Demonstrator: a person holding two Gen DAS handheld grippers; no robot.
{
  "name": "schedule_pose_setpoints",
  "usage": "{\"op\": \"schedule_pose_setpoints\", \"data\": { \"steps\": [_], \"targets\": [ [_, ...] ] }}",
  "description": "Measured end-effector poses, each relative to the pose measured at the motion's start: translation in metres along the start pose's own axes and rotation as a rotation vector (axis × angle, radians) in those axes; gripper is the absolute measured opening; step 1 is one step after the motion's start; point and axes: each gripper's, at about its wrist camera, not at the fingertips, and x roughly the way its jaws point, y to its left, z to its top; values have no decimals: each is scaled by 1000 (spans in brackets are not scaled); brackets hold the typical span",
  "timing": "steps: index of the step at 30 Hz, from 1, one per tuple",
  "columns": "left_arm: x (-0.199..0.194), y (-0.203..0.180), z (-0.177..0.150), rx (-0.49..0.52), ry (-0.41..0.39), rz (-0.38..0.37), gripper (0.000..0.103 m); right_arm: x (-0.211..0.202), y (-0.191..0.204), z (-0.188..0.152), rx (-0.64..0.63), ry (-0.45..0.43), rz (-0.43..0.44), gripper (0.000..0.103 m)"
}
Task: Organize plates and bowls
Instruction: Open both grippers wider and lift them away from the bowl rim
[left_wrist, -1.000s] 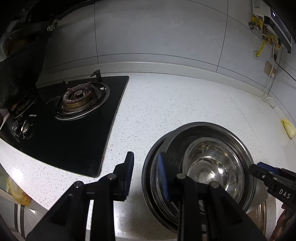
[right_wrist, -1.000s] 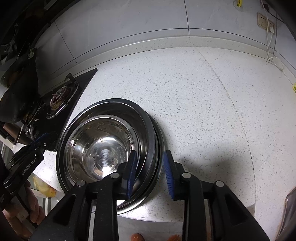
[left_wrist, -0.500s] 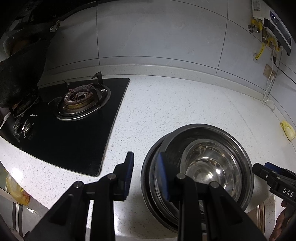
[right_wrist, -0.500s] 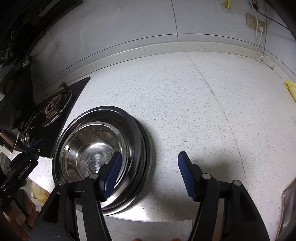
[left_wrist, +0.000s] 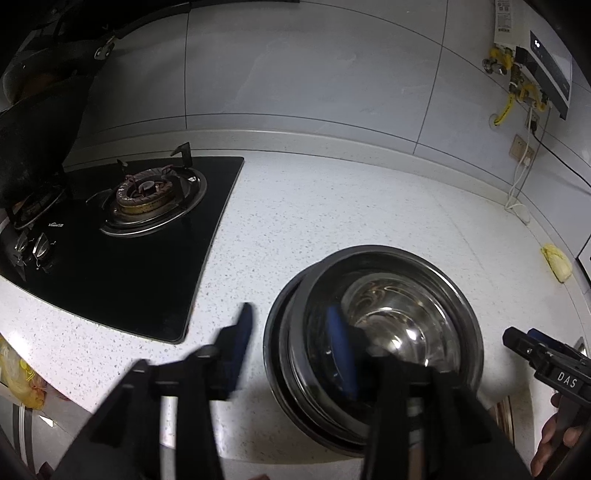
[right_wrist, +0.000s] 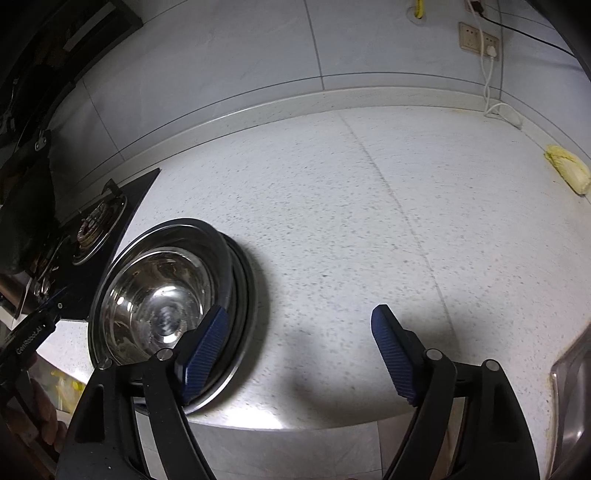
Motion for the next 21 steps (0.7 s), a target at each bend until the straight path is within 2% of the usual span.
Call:
{"op": "schedule_pose_setpoints", "data": {
  "steps": [8,12,16,21],
  "targets": [
    [-33,-1,-5,3,-75,17,53,-26,-21,-7,-9,-56,-12,87],
    [-51,-5,-8,22,-107,57,53,-45,-31,-13,-15,-92,-29,92],
    [-65,-5,-13,8,-107,33,53,-61,-36,-18,-2,-107,-24,99],
    [-80,-10,-18,21,-91,17,53,-83,-41,-22,-3,-122,-26,101]
  ]
}}
